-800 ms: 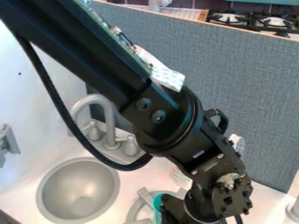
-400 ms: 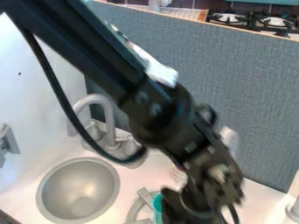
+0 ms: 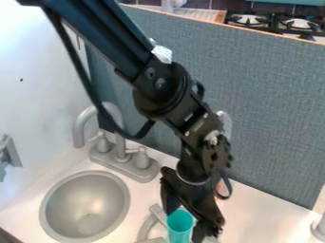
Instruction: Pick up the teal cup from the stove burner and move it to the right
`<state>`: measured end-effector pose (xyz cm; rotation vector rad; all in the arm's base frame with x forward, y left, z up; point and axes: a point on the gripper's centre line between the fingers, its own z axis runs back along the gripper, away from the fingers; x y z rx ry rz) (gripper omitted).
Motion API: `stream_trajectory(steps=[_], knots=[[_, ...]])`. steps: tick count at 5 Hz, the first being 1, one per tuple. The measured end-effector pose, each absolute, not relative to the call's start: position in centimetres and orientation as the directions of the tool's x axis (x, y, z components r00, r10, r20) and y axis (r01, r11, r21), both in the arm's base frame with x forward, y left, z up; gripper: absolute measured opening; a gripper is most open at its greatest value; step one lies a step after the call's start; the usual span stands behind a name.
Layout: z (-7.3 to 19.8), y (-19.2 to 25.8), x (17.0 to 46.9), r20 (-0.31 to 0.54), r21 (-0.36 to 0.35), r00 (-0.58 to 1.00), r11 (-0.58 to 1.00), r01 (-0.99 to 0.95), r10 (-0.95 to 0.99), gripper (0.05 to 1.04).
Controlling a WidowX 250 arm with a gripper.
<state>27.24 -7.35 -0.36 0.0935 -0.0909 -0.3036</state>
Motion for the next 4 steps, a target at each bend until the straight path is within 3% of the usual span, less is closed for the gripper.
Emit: stream_trajectory(steps=[2,4], knots=[[-3.5,-7.5,28.8,0.042,0.062,0.954,0.954,0.293,-0.295,1.001],[-5.0,-8.1,29.9,0.033,0.029,0.958,0.958,0.284,-0.284,1.001]])
